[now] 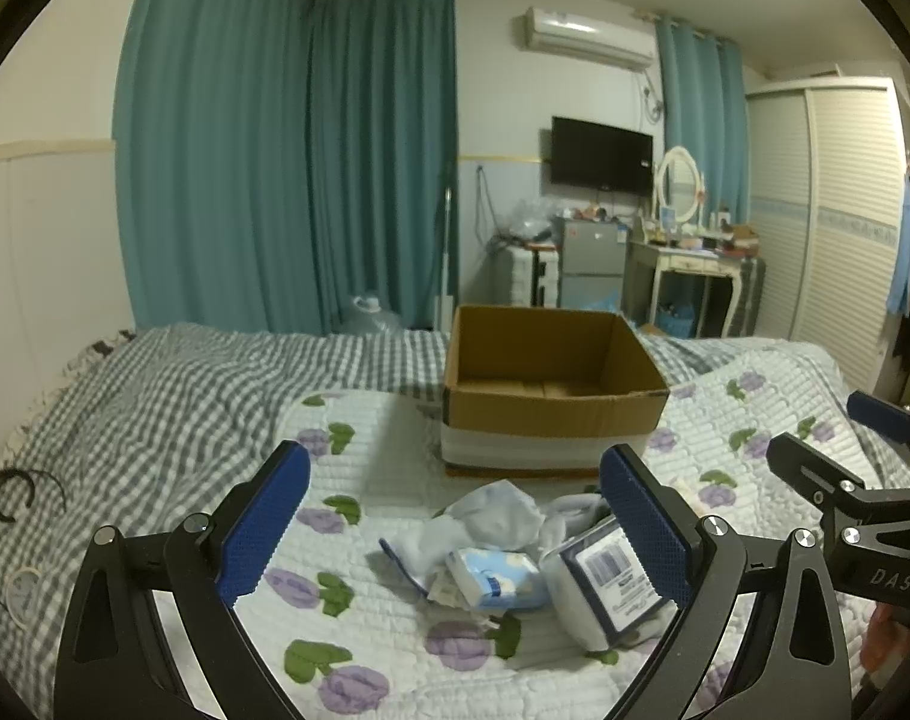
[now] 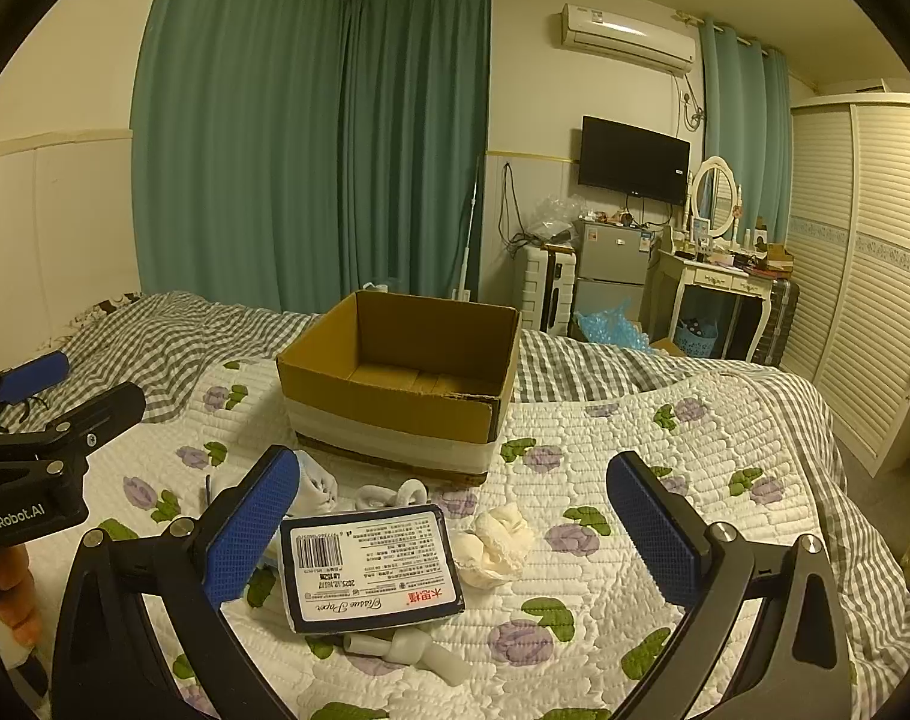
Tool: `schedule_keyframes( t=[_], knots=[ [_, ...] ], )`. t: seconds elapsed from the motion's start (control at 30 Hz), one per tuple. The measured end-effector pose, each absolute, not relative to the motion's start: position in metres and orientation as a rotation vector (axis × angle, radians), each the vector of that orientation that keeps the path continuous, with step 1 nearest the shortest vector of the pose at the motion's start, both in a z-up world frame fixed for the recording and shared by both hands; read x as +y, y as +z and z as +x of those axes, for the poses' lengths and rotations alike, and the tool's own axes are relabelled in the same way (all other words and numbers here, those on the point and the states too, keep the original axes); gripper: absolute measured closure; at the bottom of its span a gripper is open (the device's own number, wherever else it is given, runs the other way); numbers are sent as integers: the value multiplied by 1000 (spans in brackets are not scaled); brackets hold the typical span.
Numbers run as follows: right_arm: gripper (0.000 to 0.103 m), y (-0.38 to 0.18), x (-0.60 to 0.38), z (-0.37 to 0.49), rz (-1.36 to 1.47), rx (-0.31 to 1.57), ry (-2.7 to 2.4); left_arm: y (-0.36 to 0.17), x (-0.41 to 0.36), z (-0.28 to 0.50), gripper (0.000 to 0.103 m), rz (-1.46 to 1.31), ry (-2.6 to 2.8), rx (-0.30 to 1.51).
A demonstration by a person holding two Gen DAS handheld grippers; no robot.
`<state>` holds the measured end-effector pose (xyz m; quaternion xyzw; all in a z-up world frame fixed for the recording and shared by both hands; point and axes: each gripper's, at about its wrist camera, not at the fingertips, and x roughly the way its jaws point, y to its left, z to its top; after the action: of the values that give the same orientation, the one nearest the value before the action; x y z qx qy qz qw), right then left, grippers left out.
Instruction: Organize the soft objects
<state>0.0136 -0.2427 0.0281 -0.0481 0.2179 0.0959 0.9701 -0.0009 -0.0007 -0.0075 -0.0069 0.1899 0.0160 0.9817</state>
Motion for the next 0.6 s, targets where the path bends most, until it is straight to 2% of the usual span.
schedule_keyframes(
  t=[0.6],
  knots=[
    [0,28,-244,16,-95,451,198,-7,0,3,4,-27,11,398]
  ],
)
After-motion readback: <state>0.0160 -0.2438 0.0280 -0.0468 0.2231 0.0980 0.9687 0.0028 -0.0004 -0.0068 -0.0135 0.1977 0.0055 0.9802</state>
